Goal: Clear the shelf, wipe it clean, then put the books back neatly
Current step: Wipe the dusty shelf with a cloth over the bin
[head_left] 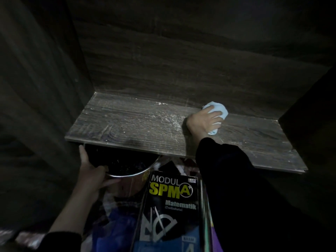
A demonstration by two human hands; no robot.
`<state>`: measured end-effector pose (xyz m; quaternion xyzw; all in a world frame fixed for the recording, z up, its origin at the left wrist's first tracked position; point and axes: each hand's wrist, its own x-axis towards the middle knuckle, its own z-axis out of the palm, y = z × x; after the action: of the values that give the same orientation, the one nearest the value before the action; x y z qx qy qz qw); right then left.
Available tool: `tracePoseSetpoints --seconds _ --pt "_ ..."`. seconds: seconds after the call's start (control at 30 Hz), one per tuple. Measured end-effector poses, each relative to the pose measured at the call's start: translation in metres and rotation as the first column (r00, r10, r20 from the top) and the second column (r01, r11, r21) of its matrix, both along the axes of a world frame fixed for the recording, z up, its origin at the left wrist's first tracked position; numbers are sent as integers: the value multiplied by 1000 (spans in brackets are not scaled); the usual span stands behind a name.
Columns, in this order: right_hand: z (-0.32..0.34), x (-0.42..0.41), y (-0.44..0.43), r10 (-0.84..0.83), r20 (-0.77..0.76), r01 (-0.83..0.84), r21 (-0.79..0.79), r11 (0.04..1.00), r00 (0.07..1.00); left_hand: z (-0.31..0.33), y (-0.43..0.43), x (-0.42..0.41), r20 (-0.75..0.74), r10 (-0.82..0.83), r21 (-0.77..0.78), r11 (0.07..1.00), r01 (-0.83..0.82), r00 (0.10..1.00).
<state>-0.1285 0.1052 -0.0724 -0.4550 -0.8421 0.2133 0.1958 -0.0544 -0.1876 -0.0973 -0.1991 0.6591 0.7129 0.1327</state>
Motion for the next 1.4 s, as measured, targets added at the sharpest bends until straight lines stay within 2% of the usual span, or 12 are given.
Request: tracePoseSetpoints --seconds 0.1,0.27,0.53,0.6,0.7,0.73,0.8,0.9,0.97,1.1,1.3,1.4 --pt "16 -1 -49 48 0 -48 -63 997 999 5 1 2 -3 4 20 1000 -4 1000" --pt "12 -25 -91 204 176 -182 -133 974 963 10 2 7 17 34 41 999 -34 999" --pt "14 -34 -123 366 329 -395 23 918 870 5 -6 6 26 41 23 999 -41 999" --pt "14 -29 -118 457 321 -504 79 860 830 7 -6 6 32 33 22 999 -34 999" --pt "20 -22 -99 667 282 -719 158 677 690 10 -6 7 34 22 21 1000 -23 999" --pt "23 -21 -90 735 231 -770 149 620 637 10 -5 7 31 23 21 999 -24 999" --pt "30 -16 -77 805 1 -805 28 593 593 9 -6 7 31 31 16 999 -31 999" --pt "34 -4 -63 640 -316 -687 -52 725 700 8 -7 7 30 39 -6 999 -39 999" --pt "26 7 -60 510 -335 -554 -43 831 792 8 -7 8 22 41 3 999 -41 999" --pt "6 11 -67 465 -99 -459 77 885 880 6 -9 8 27 34 -11 999 -34 999" --pt "10 -19 -99 432 195 -460 138 877 881 8 -9 7 51 23 -6 1000 -22 998" --pt "13 -27 -112 458 254 -504 160 849 852 7 -8 6 47 9 -15 1000 -8 999"
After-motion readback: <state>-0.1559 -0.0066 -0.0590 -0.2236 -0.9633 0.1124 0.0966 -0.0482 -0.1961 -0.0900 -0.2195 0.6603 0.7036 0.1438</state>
